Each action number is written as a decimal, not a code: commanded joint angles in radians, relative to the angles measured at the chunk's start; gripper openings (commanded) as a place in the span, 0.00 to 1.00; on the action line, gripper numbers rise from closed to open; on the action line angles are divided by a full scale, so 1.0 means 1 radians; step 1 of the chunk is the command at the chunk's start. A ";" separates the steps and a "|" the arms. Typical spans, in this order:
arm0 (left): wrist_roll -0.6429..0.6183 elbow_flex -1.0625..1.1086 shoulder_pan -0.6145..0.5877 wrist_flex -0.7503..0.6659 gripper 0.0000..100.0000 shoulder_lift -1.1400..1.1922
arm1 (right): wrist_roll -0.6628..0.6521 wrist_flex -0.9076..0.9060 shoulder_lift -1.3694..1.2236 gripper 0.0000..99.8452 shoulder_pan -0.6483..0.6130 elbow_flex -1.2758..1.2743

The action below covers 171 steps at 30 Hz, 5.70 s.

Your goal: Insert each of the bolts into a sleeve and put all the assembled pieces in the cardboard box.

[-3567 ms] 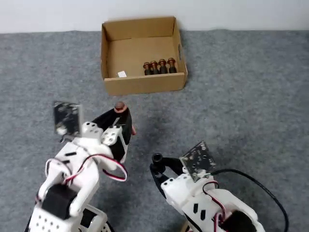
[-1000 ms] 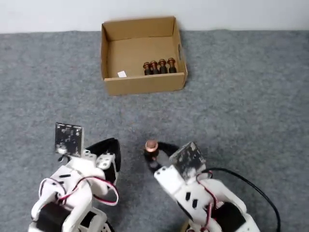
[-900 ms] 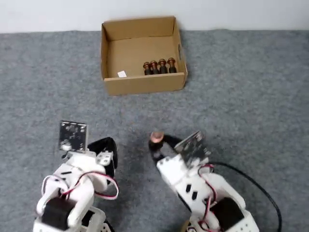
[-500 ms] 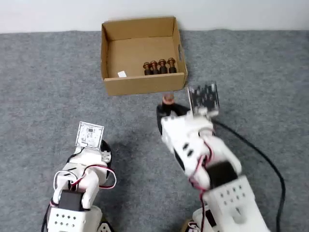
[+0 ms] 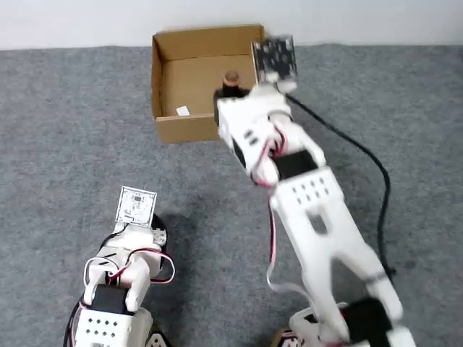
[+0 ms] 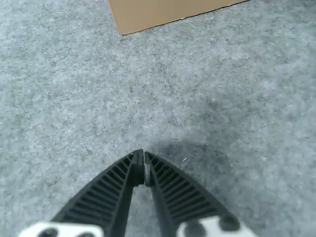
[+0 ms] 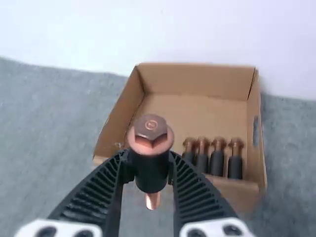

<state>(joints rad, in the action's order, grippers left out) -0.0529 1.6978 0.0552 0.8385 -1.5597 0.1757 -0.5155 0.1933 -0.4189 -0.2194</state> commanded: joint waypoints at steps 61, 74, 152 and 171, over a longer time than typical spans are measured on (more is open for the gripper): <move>0.008 -0.008 -0.087 -0.021 0.00 -0.005 | -0.034 -0.776 -0.303 0.01 0.059 0.779; 0.008 -0.008 -0.087 -0.021 0.00 -0.005 | 0.144 -1.280 0.074 0.01 0.087 0.773; 0.008 -0.008 -0.087 -0.021 0.00 -0.005 | -0.173 -0.792 1.621 0.01 0.440 -1.464; 0.008 -0.008 -0.087 -0.021 0.00 -0.005 | -0.173 -0.792 1.621 0.01 0.438 -1.464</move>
<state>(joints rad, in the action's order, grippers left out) -0.0529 1.6978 -0.0261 0.8385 -1.5597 0.0130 -1.3042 1.8075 0.0123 -1.6663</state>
